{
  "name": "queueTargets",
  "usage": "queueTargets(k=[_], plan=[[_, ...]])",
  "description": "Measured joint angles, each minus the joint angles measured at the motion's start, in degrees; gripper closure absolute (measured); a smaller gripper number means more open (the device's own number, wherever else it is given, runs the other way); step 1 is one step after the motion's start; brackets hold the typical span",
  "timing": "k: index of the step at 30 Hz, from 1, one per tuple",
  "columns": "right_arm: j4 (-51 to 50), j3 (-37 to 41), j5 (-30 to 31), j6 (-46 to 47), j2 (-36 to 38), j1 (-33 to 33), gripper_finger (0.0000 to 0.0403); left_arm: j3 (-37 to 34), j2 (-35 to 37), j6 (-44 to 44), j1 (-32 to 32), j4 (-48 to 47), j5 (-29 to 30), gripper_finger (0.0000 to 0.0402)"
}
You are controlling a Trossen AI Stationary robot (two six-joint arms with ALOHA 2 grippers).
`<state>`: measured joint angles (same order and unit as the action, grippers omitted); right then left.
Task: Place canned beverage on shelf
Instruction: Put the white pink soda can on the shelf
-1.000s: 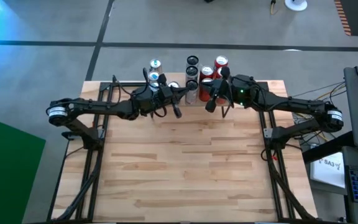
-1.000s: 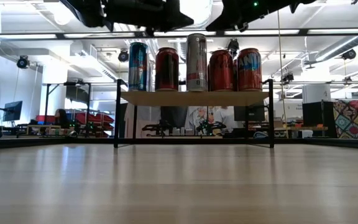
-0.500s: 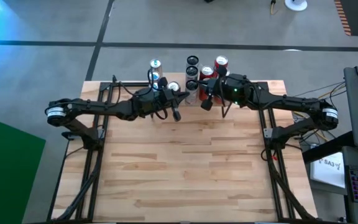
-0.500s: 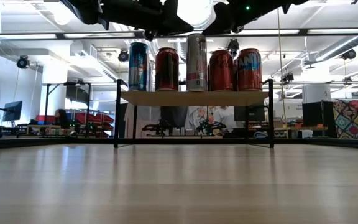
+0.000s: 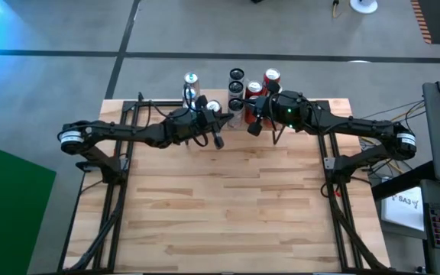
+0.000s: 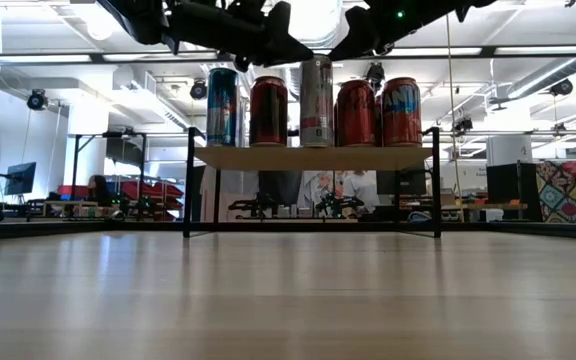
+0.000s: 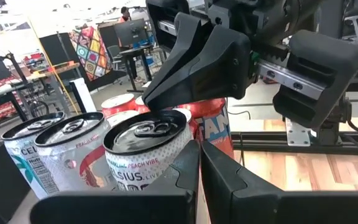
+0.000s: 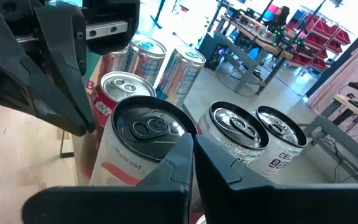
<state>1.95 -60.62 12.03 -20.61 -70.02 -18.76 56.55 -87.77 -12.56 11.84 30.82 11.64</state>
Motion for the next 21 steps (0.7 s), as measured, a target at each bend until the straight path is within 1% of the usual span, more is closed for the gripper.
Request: queueTargets(k=[3,7,21], plan=[[-0.1,0.0,0.0,0.01,0.0,0.0,0.0394,0.0,0.0,0.0,0.05,0.1,0.3,0.0402],[-0.28,0.0,-0.04,0.01,0.0,0.0,0.0394,0.0,0.0,-0.06,0.1,0.07,2.89,0.0402],[-1.54,0.0,-0.44,0.38,0.22,0.22,0.0394,0.0,0.0,-0.22,0.28,0.05,2.87,0.0402]])
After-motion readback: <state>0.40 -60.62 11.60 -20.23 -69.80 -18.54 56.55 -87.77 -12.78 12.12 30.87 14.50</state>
